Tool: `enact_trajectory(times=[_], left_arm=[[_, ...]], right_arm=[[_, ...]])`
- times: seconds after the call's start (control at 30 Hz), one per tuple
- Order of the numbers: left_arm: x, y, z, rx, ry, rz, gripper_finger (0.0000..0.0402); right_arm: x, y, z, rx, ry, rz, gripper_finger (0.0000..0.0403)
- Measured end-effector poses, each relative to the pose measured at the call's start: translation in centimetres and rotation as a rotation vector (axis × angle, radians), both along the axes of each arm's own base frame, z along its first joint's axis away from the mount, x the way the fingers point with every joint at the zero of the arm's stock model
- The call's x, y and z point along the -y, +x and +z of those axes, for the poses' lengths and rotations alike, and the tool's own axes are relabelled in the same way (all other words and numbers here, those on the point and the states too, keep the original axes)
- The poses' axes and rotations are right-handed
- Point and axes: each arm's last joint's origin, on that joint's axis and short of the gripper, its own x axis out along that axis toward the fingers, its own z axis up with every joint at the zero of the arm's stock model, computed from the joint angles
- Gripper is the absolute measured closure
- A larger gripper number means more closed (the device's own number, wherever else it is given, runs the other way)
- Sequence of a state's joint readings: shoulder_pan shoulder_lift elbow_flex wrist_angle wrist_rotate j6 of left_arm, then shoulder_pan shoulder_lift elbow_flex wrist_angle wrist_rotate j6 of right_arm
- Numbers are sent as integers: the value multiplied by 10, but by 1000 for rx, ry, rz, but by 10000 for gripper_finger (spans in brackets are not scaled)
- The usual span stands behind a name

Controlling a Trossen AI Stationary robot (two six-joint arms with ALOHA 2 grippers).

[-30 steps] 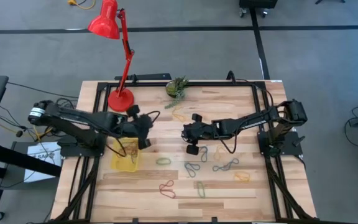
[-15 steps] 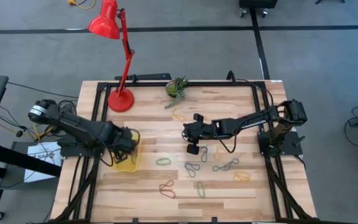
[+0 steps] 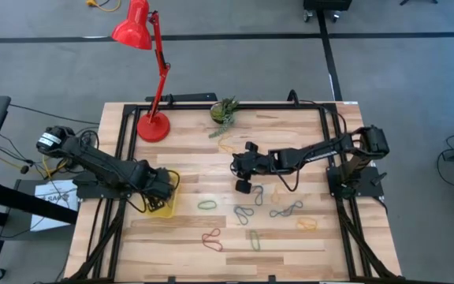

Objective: Pick and place items into bin
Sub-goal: Put the red rubber band into the yellow bin, then put the yellow rubber band into the yellow bin

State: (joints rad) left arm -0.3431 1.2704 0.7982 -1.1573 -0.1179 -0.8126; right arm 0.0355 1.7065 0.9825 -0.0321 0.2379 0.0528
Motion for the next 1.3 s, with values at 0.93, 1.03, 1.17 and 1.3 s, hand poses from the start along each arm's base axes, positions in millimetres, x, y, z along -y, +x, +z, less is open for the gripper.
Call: enact_trajectory(times=[0.93,1.03,1.17,1.3], left_arm=[[1,33,11,357,224,-161,287],[1,41,27,433,287,-149,287],[-3,51,51,516,380,-101,287],[-10,57,68,553,471,-100,287]], right_arm=[[13,0,2,-9,-78,1,316],[23,1,12,26,-96,-17,316],[44,5,20,41,-112,-54,316],[71,9,5,39,15,-13,316]])
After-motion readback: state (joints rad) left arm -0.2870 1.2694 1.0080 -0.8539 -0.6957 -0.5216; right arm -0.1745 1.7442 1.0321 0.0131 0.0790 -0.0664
